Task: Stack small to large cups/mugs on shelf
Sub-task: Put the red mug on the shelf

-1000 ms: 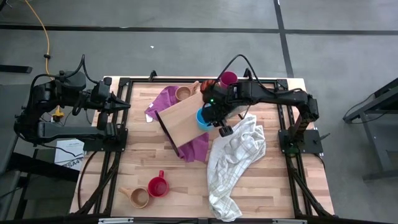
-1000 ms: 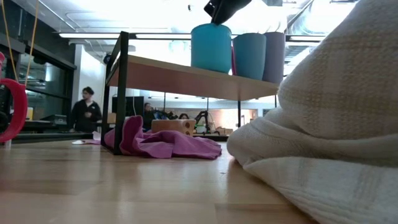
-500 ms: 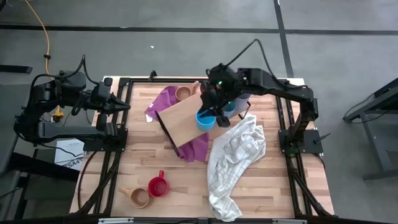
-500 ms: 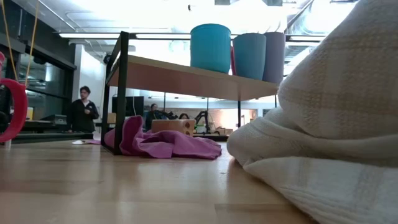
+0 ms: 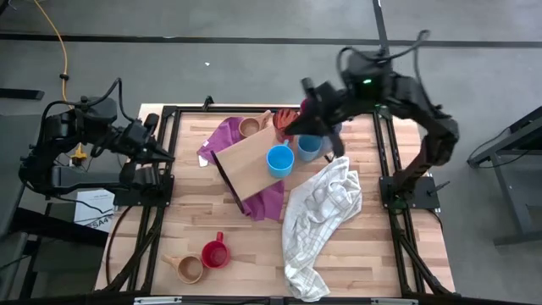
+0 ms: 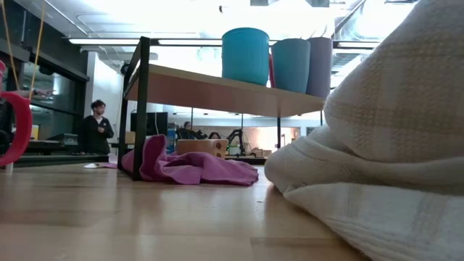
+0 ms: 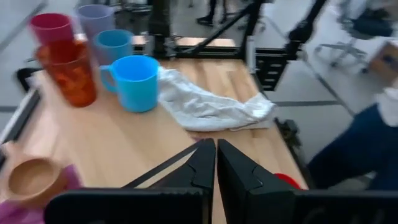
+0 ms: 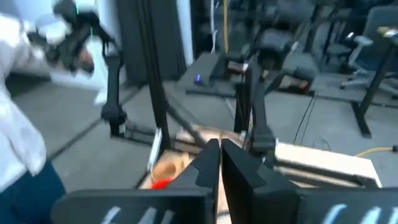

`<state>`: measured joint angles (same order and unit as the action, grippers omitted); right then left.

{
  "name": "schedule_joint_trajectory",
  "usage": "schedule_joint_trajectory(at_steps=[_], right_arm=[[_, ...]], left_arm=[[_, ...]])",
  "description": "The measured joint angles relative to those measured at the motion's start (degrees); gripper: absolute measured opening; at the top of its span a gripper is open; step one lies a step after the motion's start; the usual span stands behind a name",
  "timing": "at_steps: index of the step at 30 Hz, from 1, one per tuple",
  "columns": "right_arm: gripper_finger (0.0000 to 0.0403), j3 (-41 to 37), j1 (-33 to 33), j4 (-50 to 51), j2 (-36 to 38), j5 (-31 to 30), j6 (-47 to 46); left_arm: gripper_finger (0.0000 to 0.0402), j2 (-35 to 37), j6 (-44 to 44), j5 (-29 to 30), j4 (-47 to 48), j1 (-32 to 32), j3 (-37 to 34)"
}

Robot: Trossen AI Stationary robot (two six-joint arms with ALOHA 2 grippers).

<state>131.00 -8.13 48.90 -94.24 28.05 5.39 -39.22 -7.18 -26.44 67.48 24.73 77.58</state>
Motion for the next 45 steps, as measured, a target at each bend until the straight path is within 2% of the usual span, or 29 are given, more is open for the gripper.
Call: schedule_joint_trajectory(at_steps=[6, 13, 20, 25, 33, 40, 45], right_arm=[[0.0003, -0.17, -0.03, 1.57, 5.84, -5.57, -4.98], [0.0000, -0.15, -0.03, 5.69, 13.37, -16.89, -10.05], [0.0000, -0.20, 1.52, 5.76, 18.64, -23.42, -14.64], [0.0000, -0.31, 1.87, 6.74, 20.44, -25.77, -16.04], [0.0000, -0.33, 1.87, 8.66, 20.18, -26.58, -17.13], [0.0000, -0.33, 1.87, 9.16, 19.98, -26.60, -18.45], [0.0000, -0.33, 1.89, 9.14, 20.01, -29.03, -18.73]], left_arm=[[0.0005, 0.00, -2.15, -8.37, 0.64, 0.00, 0.02], [0.0005, 0.18, -7.28, -13.62, 7.71, 0.00, 0.02], [0.0005, 3.56, -7.17, -19.77, 8.87, 0.00, -3.03], [0.0005, 8.49, -3.21, -21.09, 7.41, 0.00, -10.46], [0.0005, 16.96, 6.34, -23.29, -4.96, 0.00, -22.23], [0.0005, 19.33, 5.42, -21.41, -10.40, 0.00, -25.72], [0.0005, 19.17, 3.14, -16.63, -20.71, 0.00, -25.75]])
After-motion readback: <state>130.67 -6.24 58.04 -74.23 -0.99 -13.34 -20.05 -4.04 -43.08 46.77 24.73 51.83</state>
